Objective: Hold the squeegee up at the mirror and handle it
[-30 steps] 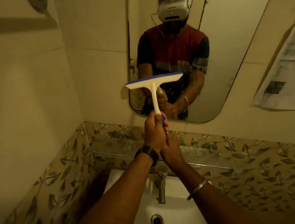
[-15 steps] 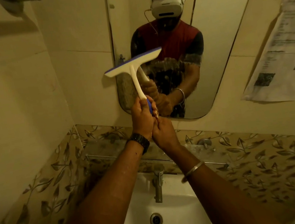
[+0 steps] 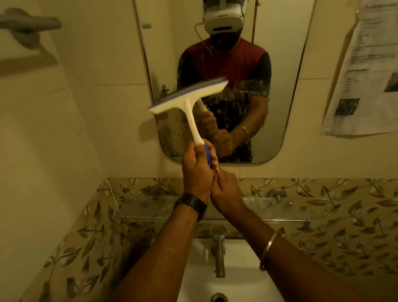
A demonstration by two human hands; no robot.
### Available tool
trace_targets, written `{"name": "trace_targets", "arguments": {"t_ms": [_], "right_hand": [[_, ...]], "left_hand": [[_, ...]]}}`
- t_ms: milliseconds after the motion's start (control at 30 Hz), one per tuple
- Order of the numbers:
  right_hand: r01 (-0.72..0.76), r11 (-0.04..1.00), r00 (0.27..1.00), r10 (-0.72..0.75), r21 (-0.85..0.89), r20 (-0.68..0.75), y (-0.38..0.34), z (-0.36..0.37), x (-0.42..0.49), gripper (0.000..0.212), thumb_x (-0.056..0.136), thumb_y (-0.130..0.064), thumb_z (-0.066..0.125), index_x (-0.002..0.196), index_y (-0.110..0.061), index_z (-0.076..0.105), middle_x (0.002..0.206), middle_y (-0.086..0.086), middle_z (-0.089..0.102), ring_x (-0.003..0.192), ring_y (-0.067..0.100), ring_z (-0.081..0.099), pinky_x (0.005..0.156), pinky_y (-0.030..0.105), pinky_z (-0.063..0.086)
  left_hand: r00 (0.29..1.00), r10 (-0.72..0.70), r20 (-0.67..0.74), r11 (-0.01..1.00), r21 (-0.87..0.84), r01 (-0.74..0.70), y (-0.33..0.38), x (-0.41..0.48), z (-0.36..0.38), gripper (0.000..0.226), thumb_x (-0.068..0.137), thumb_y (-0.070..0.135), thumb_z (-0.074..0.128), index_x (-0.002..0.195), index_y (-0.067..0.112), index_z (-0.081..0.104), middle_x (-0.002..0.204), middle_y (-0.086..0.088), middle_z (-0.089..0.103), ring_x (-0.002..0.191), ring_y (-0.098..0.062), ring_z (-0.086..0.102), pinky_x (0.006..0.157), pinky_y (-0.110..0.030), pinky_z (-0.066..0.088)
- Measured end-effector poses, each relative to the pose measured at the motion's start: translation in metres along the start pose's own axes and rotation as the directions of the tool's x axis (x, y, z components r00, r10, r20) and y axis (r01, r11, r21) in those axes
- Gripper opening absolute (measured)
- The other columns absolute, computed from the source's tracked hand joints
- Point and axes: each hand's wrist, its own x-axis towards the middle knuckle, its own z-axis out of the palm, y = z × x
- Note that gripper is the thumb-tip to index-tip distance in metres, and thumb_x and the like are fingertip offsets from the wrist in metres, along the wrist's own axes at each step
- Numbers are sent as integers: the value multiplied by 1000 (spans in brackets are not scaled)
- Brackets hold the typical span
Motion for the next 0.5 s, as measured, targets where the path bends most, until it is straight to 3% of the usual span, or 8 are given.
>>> {"name": "trace_targets", "arguments": {"t_ms": [167, 300, 400, 500], "right_hand": [[15, 988, 998, -5, 151, -67, -30, -19, 51, 32, 103, -27, 44, 76, -16, 58, 66, 6, 61, 57, 23, 55, 54, 47, 48], [-11, 959, 994, 41, 284, -99, -41, -25, 72, 30, 99, -17, 49, 69, -18, 56, 61, 0, 57, 54, 12, 50, 53, 32, 42], [-55, 938, 993, 87, 341, -79, -30, -20, 67, 28, 97, -19, 51, 72, -7, 58, 63, 9, 58, 55, 20, 51, 55, 35, 43], [-127, 919, 985, 160, 372, -59, -8, -10, 48, 26, 96, -20, 52, 74, -9, 61, 63, 3, 60, 55, 17, 54, 52, 32, 45]], "left_hand": [[990, 124, 68, 988, 82, -129, 45, 36, 30, 29, 111, 28, 39, 98, 15, 61, 75, -5, 56, 57, -14, 47, 52, -28, 42], [981, 169, 90, 967, 176, -183, 60, 58, 51, 29, 112, 25, 39, 100, 9, 59, 73, -8, 54, 55, -11, 47, 51, -25, 43], [982, 166, 96, 953, 240, -184, 43, 62, 50, 31, 112, 26, 39, 102, 5, 59, 73, -10, 55, 54, -12, 48, 51, -23, 45], [988, 115, 106, 945, 294, -142, 6, 55, 39, 32, 110, 34, 40, 99, 10, 59, 72, -6, 56, 57, -15, 49, 56, -29, 47]]}}
